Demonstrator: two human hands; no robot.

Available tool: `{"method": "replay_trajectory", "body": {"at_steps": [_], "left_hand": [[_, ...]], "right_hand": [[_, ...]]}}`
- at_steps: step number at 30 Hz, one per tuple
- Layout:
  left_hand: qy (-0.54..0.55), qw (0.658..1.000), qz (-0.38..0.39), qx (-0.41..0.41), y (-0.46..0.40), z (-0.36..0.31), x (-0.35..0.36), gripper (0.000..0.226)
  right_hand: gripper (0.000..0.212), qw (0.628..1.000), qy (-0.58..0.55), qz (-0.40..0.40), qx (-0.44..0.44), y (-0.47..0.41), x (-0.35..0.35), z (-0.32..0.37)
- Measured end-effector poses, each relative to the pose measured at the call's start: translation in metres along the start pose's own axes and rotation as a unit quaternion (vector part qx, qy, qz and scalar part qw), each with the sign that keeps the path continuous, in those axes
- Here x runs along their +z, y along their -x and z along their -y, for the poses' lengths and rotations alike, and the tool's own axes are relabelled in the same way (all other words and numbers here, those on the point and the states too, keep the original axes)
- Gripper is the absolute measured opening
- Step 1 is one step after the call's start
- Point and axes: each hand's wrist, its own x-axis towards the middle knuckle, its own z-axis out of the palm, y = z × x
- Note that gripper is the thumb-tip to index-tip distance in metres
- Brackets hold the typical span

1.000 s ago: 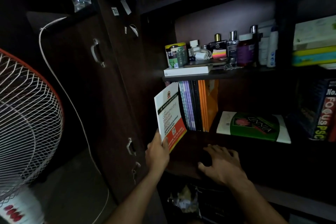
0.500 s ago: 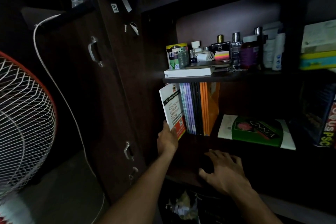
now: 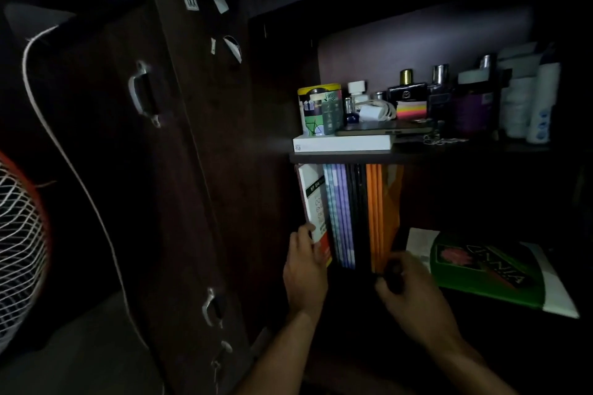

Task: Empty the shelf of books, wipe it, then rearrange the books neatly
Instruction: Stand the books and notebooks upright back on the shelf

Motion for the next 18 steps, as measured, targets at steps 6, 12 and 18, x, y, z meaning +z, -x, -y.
{"method": "replay_trajectory", "body": {"at_steps": [6, 12, 18], "left_hand": [[-0.028, 0.999, 0.028, 0.035, -0.010, 0.017, 0.014, 0.056], [0.012, 0.999, -0.008, 0.039, -0.009, 0.015, 0.022, 0.064], [0.010, 0.998, -0.011, 0.061, -0.008, 0.014, 0.024, 0.098]], "right_hand": [[0.097, 0.987, -0.145, -0.061, -0.041, -0.072, 0.041, -0.009], [0.099, 0.981, -0.177, -0.061, -0.052, -0.081, 0.050, -0.021], [0.100, 0.981, -0.180, 0.037, -0.055, -0.085, 0.053, -0.020]]}}
